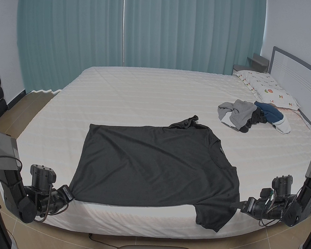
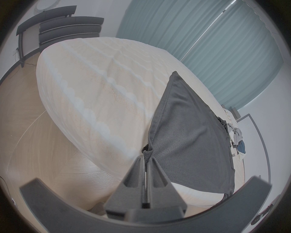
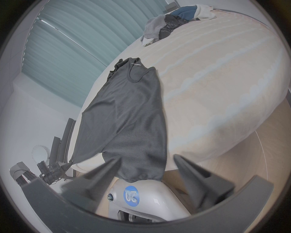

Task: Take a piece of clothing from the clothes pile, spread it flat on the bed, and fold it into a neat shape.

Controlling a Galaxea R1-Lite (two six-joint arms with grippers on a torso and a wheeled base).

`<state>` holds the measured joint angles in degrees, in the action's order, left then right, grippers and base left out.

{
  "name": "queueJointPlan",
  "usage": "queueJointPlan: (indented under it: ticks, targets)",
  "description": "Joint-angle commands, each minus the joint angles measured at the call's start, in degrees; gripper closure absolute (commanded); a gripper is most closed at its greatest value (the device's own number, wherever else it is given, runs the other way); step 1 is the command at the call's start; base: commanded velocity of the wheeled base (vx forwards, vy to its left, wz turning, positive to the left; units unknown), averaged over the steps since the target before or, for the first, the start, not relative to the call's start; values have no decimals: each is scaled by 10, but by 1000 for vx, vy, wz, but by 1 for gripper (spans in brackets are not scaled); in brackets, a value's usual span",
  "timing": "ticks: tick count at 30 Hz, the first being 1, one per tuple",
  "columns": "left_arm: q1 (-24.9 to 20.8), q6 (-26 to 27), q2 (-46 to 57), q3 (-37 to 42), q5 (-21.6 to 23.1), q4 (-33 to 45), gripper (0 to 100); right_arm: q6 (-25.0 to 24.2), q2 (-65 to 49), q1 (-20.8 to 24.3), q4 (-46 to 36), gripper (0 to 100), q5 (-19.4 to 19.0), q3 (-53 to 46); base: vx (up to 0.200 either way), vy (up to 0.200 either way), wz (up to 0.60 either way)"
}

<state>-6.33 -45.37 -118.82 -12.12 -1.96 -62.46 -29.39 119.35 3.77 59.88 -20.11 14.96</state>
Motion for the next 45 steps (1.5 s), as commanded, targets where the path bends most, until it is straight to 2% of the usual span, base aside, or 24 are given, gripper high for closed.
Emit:
queueJointPlan:
  ticks: [1,5,10,17,22,26,32,36,37,45]
  targets:
    - [0,-1,-3,0,1,0,100,-1,13,10,1,0,0,12,0,0,0]
    - [0,-1,-2,0,2,-1,100,-6,28,12,4,0,0,35,0,0,0]
    - [0,-1,-4,-1,2,-1,100,-61,24,22,13,0,3,52,0,0,0]
    - [0,-1,-4,0,3,-1,100,-51,58,19,46,0,8,44,0,0,0]
    - [0,-1,-4,0,3,-1,100,-21,63,12,57,0,9,28,0,0,0]
    - [-1,-1,-3,0,3,0,100,-20,70,13,61,0,9,31,0,0,0]
    - [-1,-1,-3,0,3,-1,100,-25,100,19,124,0,10,27,0,0,0]
    - [-1,-1,-3,0,3,-1,100,-25,94,19,132,0,17,19,0,0,0]
    - [-1,-2,-3,0,3,-1,100,-25,91,19,132,100,20,16,0,0,0]
    - [-1,-1,-4,0,2,0,100,-20,41,12,122,100,39,-33,0,0,0]
